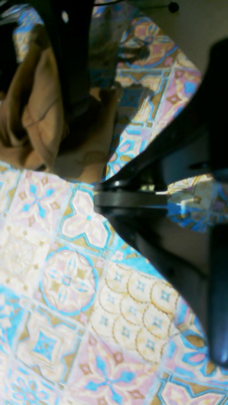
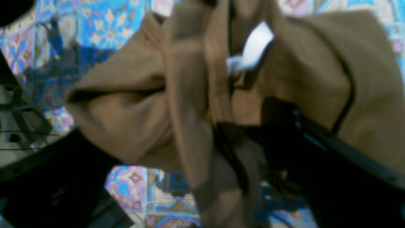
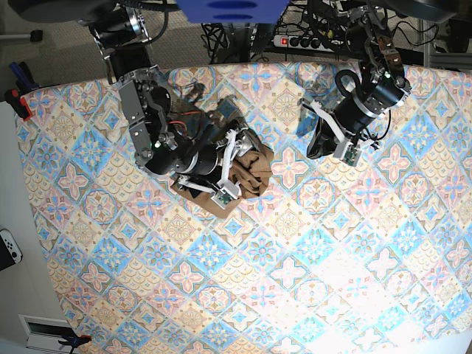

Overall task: Layout the t-shirt on the table in an organized manner, then fold the t-shirt properly
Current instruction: 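Release with the left gripper and lift it away from the bundle, then press and tuck the folded bundle with both grippers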

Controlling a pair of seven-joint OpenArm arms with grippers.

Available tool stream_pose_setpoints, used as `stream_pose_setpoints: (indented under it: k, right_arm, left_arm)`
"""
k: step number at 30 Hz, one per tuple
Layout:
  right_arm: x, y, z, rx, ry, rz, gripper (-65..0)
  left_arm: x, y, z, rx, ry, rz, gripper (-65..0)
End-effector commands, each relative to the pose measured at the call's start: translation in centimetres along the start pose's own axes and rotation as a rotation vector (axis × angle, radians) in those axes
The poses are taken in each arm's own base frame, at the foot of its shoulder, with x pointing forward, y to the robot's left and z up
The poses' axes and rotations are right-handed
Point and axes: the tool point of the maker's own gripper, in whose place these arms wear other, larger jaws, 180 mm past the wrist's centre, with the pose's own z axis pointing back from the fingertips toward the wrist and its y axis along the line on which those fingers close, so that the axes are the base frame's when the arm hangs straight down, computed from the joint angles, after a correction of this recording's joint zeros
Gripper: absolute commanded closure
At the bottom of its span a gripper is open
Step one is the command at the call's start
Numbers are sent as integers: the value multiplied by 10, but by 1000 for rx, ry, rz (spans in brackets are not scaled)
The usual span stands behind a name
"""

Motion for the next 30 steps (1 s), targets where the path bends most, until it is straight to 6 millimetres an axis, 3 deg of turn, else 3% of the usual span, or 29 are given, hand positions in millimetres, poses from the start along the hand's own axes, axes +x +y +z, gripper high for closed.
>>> stream_pose_setpoints:
  k: [1, 4, 7, 11, 15, 19, 23, 27, 30]
  right_arm:
    - [22, 2, 10, -2, -71, 30, -568]
    - [36, 8, 22, -9, -123, 65, -567]
    - [34, 13, 21, 3, -107, 65, -567]
    - [51, 55, 9, 98, -142, 106, -567]
    - [54, 75, 2, 144, -161, 135, -567]
    - [57, 78, 2, 149, -171, 139, -567]
    - [48, 74, -6, 150, -136, 122, -567]
    - [58, 74, 6, 136, -180, 140, -566]
    - [63, 60, 13, 103, -209, 110, -528]
  left_arm:
    - [13, -1, 2, -7, -50, -10, 0]
    - [13, -1, 2, -7, -50, -10, 0]
    - [11, -1, 0, -9, -45, 0, 0]
    - [7, 0, -2, -11, -36, 10, 0]
    - [7, 0, -2, -11, -35, 11, 0]
    - [7, 0, -2, -12, -36, 12, 0]
    - [7, 0, -2, -13, -38, 14, 0]
    - [6, 0, -1, -12, -33, 12, 0]
    - [6, 0, -2, -13, -36, 14, 0]
